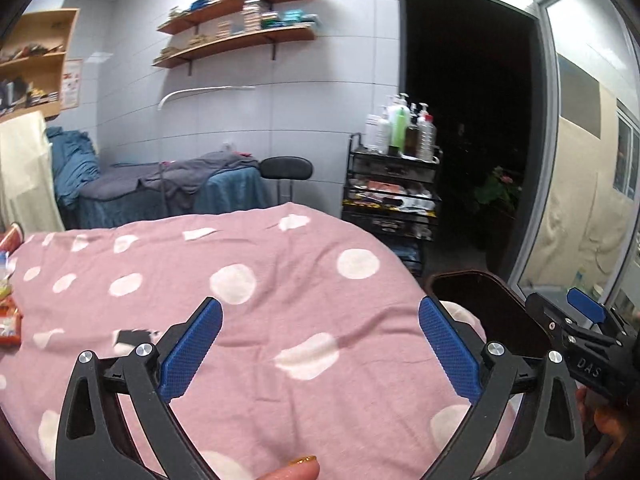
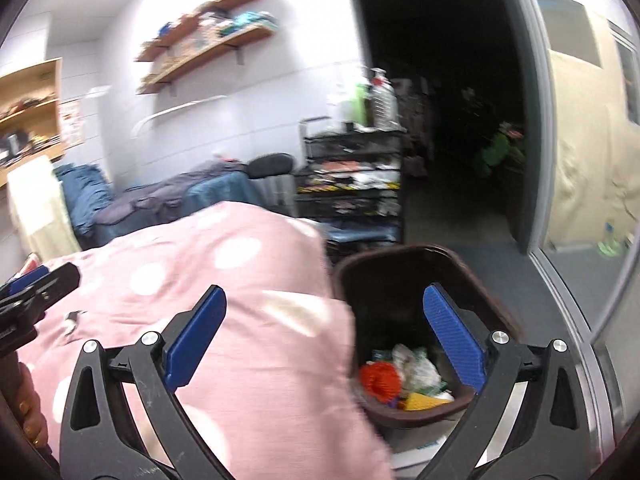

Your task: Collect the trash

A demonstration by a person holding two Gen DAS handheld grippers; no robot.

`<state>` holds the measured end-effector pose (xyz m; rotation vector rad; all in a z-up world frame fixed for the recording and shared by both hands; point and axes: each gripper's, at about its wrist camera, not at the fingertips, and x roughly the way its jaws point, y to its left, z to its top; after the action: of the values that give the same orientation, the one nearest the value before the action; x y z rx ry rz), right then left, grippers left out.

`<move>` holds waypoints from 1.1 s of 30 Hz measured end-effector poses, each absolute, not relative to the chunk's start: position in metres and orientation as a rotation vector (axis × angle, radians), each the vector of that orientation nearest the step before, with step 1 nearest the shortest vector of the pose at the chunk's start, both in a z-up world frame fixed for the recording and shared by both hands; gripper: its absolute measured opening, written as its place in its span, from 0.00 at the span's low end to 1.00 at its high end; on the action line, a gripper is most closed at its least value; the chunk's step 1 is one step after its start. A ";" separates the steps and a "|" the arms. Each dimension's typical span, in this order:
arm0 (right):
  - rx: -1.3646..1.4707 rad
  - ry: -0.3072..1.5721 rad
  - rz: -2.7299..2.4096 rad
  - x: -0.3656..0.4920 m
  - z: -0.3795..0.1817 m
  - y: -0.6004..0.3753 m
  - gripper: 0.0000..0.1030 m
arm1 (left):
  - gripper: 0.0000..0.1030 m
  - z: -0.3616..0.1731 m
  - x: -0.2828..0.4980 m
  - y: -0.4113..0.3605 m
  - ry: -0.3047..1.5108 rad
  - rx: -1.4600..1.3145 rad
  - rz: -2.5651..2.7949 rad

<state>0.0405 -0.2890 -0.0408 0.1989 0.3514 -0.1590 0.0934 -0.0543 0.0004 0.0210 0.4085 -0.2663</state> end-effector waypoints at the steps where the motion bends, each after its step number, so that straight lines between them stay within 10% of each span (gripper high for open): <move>1: 0.173 0.335 -0.137 0.038 -0.038 -0.277 0.95 | 0.95 0.001 0.090 -0.048 0.404 0.014 -0.250; 33: 0.101 0.273 0.010 0.002 -0.024 -0.203 0.95 | 0.95 -0.004 0.045 -0.003 0.327 -0.022 -0.112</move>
<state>0.0017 -0.2026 -0.0243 0.1005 0.2734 0.0097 0.0454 -0.0025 -0.0035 -0.0217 0.3270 -0.1123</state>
